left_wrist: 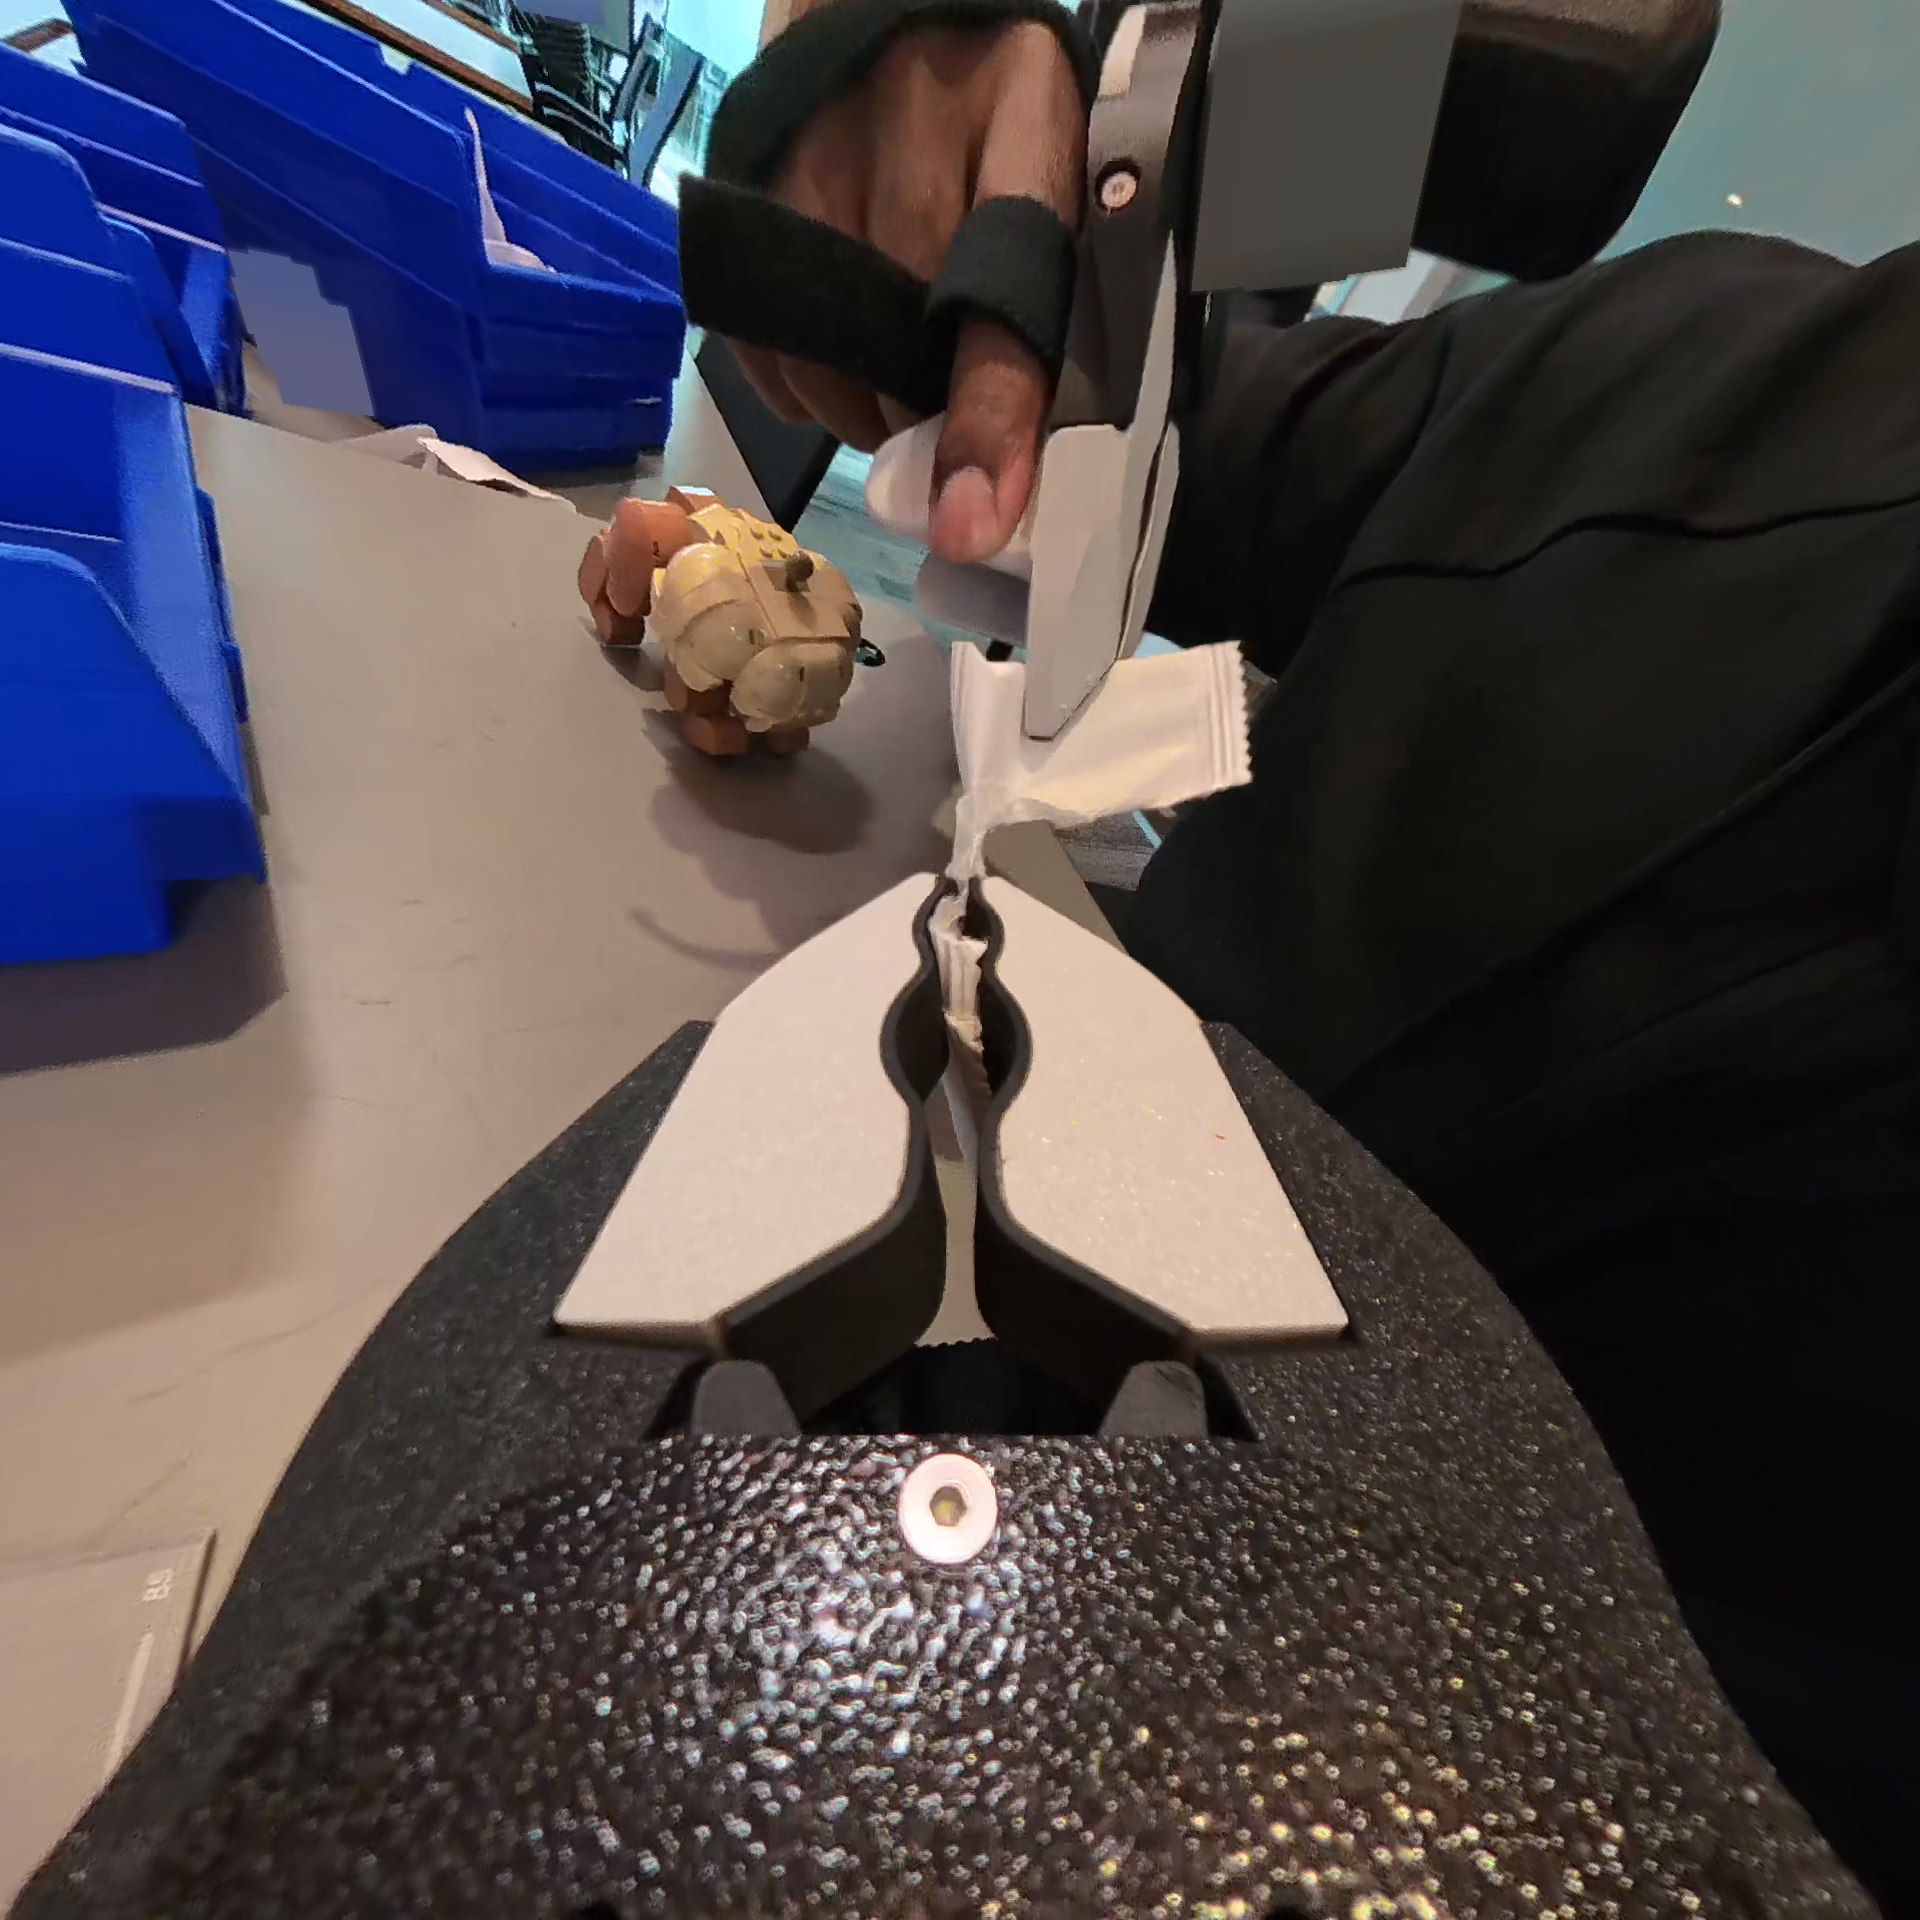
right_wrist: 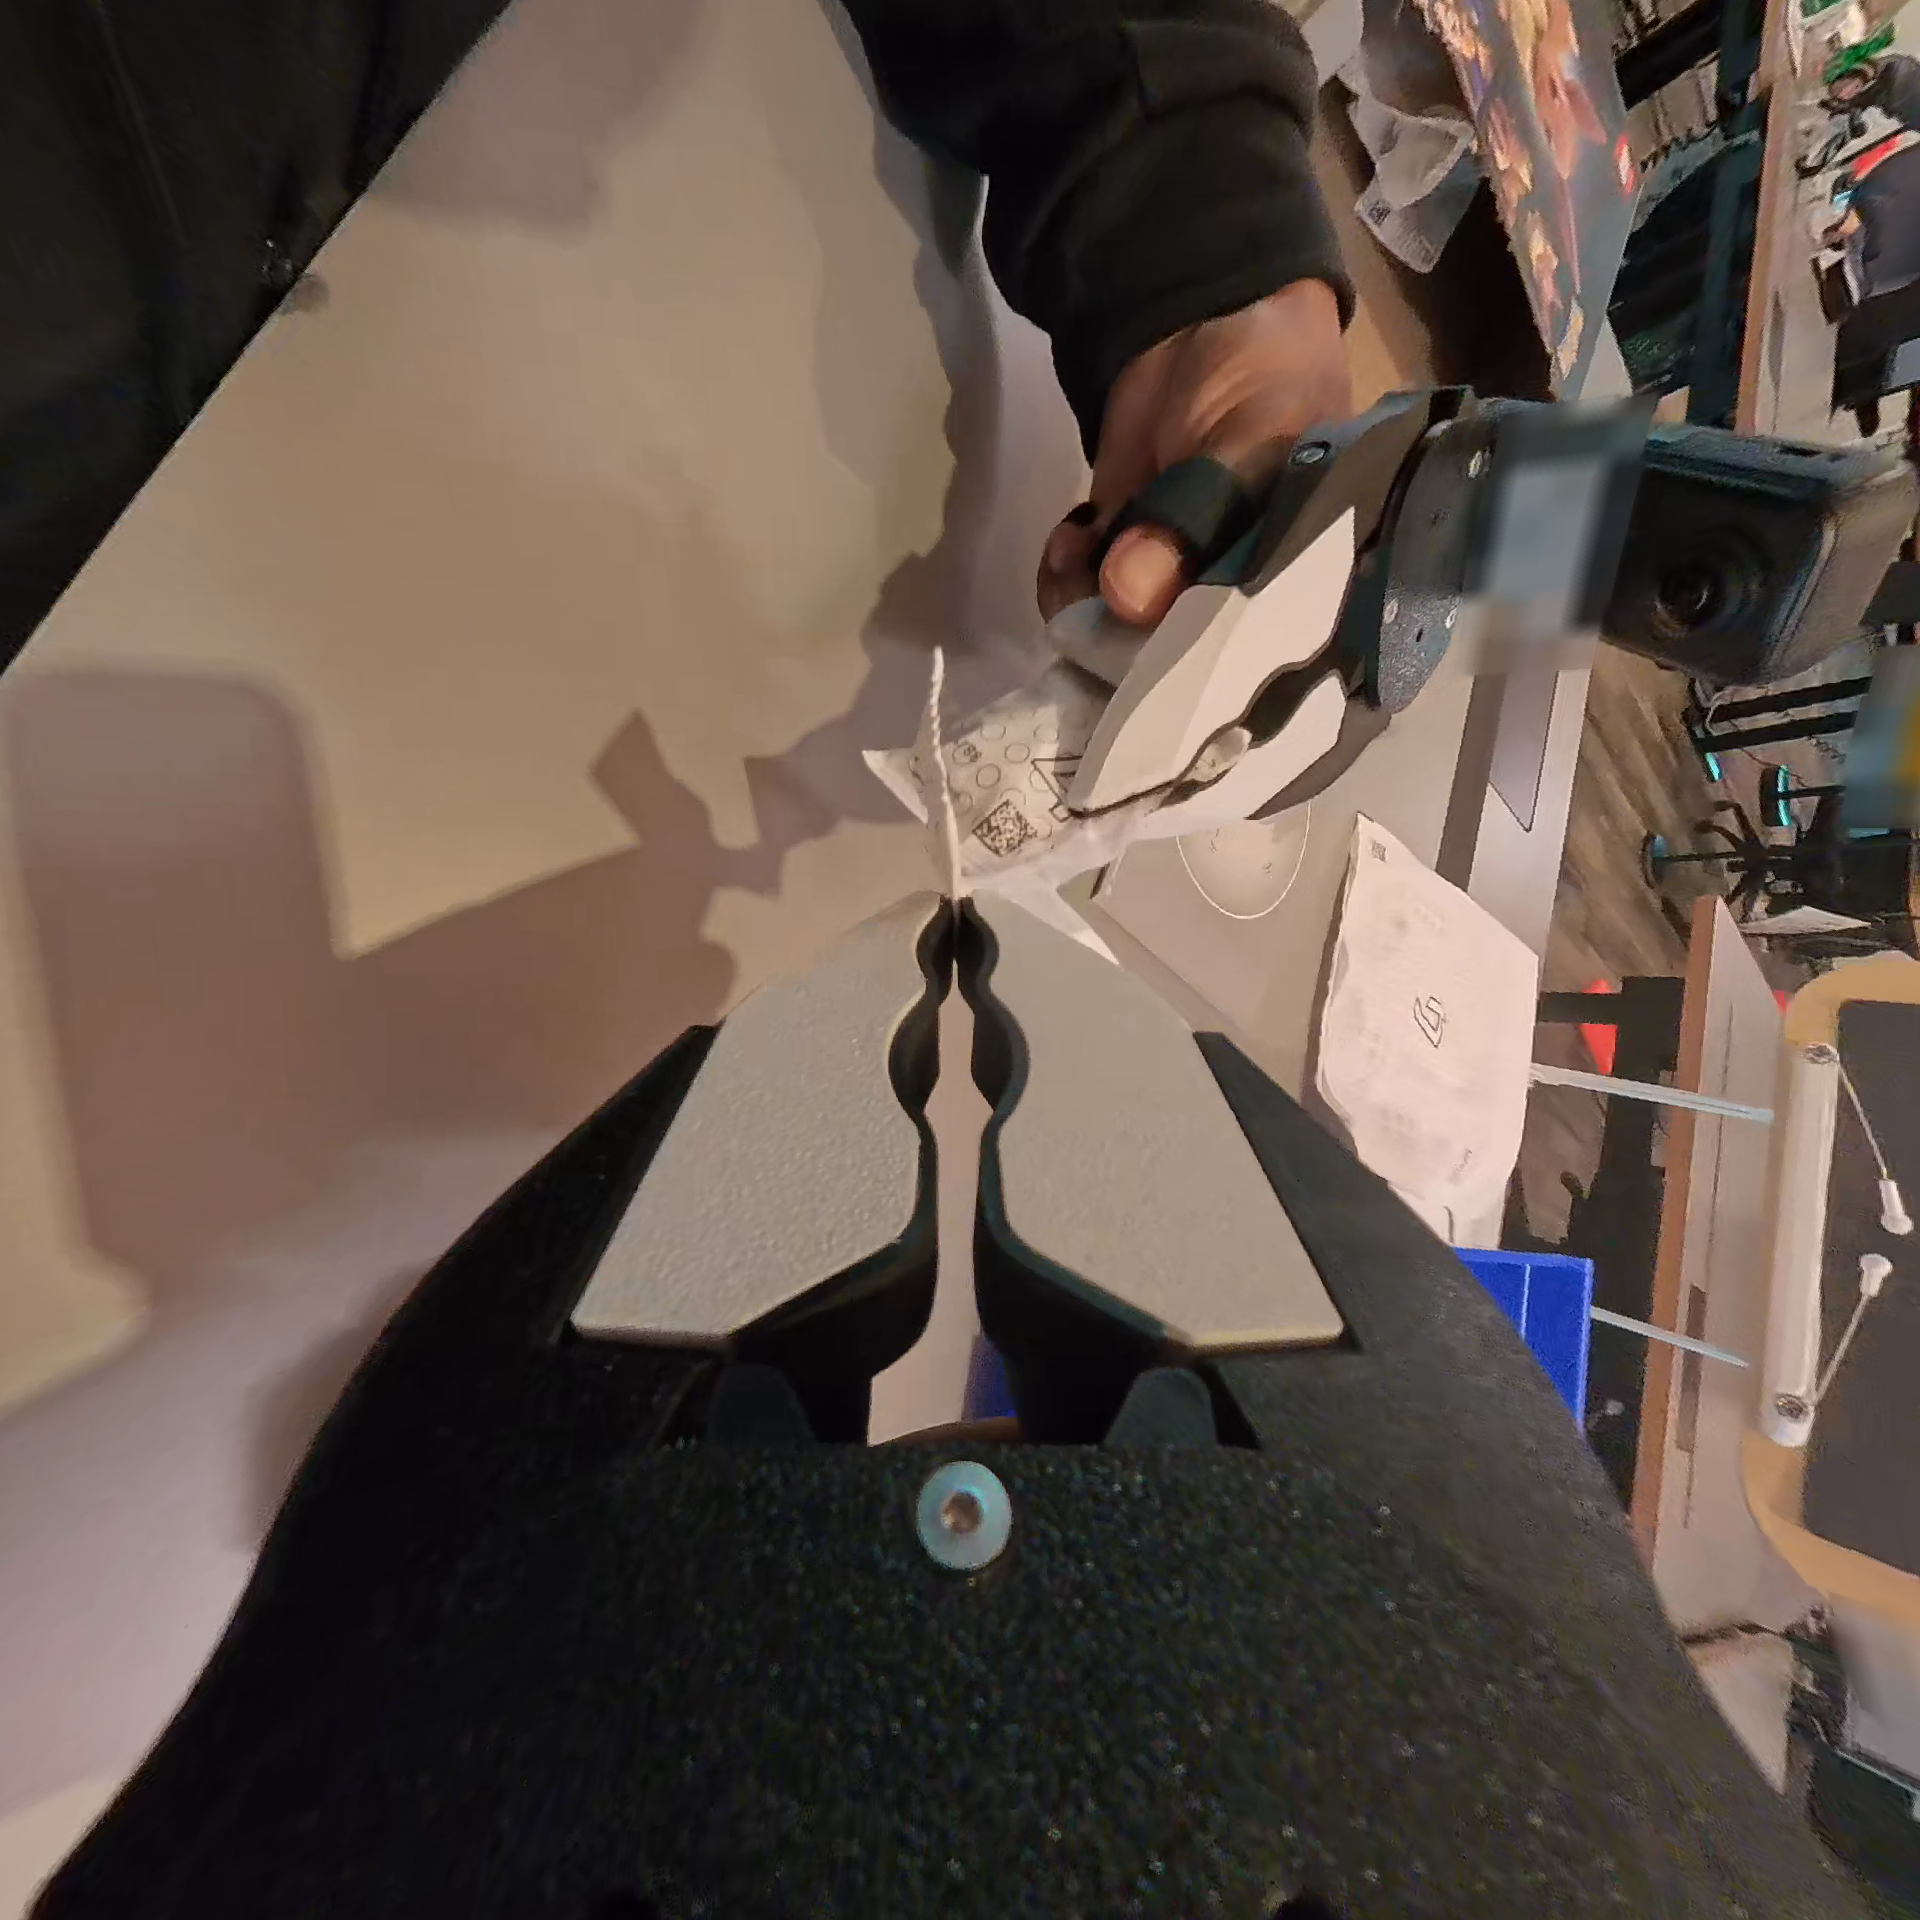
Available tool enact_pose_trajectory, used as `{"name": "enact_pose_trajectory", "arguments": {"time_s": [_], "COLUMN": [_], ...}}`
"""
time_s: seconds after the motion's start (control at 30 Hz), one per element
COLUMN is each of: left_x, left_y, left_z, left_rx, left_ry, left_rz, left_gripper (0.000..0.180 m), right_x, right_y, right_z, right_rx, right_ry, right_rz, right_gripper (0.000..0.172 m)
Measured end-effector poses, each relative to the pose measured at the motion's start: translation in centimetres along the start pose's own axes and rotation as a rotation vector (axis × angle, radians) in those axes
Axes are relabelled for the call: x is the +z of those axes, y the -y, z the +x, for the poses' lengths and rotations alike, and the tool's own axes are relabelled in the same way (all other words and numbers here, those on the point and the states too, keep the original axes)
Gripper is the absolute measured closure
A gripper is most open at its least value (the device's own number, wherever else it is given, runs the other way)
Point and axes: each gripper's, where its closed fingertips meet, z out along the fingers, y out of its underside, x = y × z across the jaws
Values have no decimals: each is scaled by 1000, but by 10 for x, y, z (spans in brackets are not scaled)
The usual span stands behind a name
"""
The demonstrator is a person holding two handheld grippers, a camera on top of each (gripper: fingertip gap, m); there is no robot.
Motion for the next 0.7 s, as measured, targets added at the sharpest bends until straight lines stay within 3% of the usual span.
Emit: {"name": "enact_pose_trajectory", "arguments": {"time_s": [0.3,0.7], "left_x": [-4,-21], "left_y": [-1,38], "left_z": [2,0], "left_rx": [24,199], "left_ry": [-17,137], "left_rz": [6,185], "left_gripper": [180,180], "right_x": [1,-23], "right_y": [-4,-11], "right_z": [-2,30], "right_rx": [13,510], "right_ry": [-16,-363], "right_rz": [-13,-44], "right_gripper": [172,141]}}
